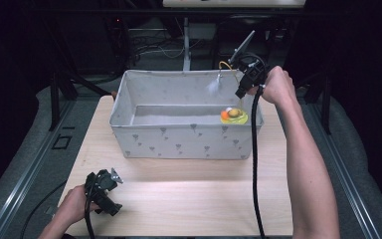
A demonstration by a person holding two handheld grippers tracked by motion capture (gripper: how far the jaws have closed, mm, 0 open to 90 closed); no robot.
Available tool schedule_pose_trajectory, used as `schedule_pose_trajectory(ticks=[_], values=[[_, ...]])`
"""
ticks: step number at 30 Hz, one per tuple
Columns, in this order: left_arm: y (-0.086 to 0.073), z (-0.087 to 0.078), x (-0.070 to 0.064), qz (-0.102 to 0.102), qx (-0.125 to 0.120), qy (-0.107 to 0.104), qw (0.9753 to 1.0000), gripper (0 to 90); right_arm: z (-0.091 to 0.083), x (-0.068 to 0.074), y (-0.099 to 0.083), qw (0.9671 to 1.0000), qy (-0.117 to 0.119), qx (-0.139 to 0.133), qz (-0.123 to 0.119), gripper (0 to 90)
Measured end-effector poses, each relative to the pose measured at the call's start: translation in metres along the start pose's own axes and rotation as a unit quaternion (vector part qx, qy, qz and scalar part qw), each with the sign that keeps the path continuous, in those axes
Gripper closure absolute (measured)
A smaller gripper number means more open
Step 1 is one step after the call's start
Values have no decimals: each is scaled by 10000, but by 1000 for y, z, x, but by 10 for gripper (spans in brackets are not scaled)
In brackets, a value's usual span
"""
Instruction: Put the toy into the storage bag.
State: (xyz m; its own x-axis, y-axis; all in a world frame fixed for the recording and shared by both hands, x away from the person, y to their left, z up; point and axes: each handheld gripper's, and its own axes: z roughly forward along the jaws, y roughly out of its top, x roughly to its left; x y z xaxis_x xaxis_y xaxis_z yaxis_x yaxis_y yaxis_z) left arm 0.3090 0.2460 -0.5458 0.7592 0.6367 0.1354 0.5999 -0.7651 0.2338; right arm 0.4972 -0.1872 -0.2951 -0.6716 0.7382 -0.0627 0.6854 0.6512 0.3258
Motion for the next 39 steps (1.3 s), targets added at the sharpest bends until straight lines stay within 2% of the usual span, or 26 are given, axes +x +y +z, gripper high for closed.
schedule_pose_trajectory(ticks=[12,28,39], values=[[0,1,0,10,21,-13,10000,1,17,-6,-11,9998,18,174,86,881],[2,1,-1,37,34,-29,10000,1,48,-12,-31,9987,170,425,216,881],[2,2,-1,27,22,-45,10000,1,63,-16,-40,9971,232,597,412,881]])
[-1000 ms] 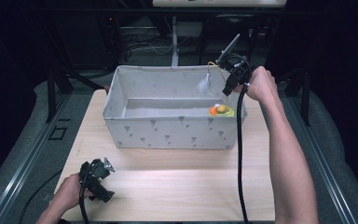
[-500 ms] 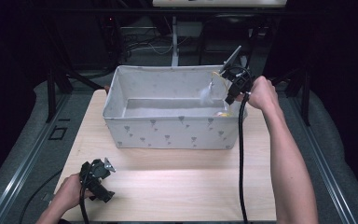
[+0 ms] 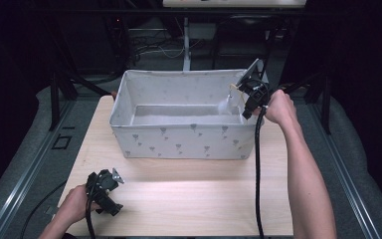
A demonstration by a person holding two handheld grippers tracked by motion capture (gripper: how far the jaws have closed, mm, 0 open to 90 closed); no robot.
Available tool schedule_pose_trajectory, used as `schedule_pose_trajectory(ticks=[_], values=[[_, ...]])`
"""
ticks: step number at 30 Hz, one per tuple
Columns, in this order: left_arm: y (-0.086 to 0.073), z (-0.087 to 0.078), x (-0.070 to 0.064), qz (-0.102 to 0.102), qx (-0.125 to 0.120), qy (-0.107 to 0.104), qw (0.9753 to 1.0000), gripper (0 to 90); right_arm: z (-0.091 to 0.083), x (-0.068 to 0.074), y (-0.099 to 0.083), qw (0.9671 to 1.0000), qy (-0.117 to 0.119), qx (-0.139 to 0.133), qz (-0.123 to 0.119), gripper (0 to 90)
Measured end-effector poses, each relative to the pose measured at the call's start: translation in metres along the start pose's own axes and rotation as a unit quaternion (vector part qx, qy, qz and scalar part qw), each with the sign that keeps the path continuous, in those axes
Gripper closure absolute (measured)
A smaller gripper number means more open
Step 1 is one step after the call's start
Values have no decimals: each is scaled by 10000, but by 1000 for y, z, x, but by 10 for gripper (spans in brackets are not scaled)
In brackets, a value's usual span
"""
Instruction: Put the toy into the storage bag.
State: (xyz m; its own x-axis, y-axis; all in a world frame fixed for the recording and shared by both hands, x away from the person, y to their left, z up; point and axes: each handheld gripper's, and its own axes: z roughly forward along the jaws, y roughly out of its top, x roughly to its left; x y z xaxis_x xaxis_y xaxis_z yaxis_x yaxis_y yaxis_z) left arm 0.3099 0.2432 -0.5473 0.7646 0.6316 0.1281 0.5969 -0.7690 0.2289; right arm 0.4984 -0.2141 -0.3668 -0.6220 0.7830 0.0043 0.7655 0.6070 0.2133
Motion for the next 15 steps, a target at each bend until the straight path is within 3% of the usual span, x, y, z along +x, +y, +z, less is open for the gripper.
schedule_pose_trajectory(ticks=[15], values=[[0,0,0,22,16,23,10000,1,15,-3,-2,9997,162,156,99,879]])
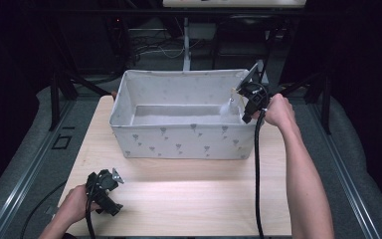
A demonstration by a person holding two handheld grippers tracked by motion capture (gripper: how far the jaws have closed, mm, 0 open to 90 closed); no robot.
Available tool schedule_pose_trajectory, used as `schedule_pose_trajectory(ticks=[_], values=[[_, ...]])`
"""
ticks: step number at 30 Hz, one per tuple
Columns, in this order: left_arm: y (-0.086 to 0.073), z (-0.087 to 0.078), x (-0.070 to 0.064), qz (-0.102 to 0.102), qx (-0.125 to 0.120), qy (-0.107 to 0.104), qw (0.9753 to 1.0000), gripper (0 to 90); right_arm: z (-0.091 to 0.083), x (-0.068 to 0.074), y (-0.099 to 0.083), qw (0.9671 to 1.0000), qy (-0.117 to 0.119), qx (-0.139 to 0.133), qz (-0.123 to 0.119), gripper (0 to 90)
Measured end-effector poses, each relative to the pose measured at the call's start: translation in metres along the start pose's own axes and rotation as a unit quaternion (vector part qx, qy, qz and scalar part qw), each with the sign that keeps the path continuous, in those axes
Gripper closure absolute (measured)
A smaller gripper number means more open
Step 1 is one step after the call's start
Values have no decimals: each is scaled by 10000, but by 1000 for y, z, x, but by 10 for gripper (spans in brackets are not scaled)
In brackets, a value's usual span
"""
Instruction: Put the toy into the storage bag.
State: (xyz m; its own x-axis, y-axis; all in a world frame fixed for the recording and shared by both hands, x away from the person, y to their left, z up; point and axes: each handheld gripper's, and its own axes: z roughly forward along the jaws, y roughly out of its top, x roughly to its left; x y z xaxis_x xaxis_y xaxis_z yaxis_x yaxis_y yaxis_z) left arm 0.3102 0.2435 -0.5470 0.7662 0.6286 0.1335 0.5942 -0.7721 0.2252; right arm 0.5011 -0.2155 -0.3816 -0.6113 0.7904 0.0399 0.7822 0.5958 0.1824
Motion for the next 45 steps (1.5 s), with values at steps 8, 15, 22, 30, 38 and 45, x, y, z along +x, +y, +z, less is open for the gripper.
schedule_pose_trajectory(ticks=[8,15,22,30,38,45], values=[[0,0,0,2,5,0,10000,1,5,-2,2,9999,41,116,68,878],[0,0,0,2,6,-7,10000,1,10,-3,4,9997,73,194,110,875],[0,0,0,7,10,-15,10000,1,9,-4,4,9997,74,194,120,876],[0,0,0,2,14,-14,10000,1,-3,-4,1,9998,149,-26,103,800],[0,0,0,7,3,15,10000,1,-30,1,-6,9985,54,-536,125,513],[0,0,0,6,5,17,10000,1,-54,12,-19,9943,-31,-1064,92,254]])
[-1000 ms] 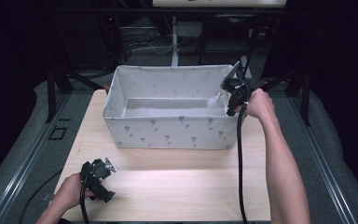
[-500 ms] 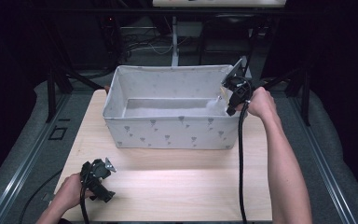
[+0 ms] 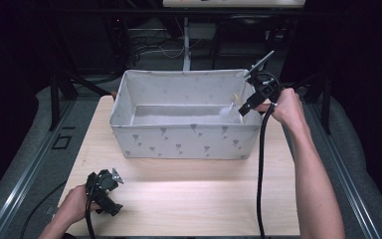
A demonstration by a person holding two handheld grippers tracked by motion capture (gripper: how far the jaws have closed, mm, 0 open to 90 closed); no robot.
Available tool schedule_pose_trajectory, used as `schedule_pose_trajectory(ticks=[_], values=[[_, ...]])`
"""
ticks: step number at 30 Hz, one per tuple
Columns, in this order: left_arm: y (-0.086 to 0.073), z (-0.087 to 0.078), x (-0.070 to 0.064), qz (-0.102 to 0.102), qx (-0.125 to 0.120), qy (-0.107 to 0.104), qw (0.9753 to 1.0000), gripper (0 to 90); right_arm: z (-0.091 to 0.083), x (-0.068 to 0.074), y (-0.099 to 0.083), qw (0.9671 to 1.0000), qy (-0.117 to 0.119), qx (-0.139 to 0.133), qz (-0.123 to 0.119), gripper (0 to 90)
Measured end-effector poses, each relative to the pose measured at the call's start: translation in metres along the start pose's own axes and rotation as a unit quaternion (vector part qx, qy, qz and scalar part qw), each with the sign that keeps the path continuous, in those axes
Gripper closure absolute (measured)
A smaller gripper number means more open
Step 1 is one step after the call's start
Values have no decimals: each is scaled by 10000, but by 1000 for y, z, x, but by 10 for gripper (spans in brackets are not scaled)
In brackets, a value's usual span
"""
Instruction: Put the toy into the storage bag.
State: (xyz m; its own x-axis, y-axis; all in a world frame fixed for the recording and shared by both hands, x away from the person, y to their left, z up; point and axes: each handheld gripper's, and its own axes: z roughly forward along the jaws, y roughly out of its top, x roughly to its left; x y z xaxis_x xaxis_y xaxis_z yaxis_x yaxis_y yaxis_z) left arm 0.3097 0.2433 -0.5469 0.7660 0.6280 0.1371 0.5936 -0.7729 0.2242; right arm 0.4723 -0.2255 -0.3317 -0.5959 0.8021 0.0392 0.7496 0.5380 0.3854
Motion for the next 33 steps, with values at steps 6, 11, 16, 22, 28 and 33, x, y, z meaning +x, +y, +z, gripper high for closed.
schedule_pose_trajectory(ticks=[6,11,16,22,28,33], values=[[0,0,0,2,6,4,10000,1,-14,12,-13,9996,12,-265,-79,146],[0,0,-1,-11,-20,-6,10000,1,-23,20,-26,9992,-78,-376,-128,102],[0,0,-1,-15,-25,2,10000,1,-27,26,-42,9987,-137,-465,-122,65],[0,0,-1,0,-20,6,10000,1,-26,33,-67,9985,-194,-506,-112,47],[0,-1,-1,5,-24,41,10000,1,-15,36,-93,9987,-177,-477,-46,41],[0,0,-1,16,-16,37,10000,1,-1,34,-113,9987,-80,-488,127,40]])
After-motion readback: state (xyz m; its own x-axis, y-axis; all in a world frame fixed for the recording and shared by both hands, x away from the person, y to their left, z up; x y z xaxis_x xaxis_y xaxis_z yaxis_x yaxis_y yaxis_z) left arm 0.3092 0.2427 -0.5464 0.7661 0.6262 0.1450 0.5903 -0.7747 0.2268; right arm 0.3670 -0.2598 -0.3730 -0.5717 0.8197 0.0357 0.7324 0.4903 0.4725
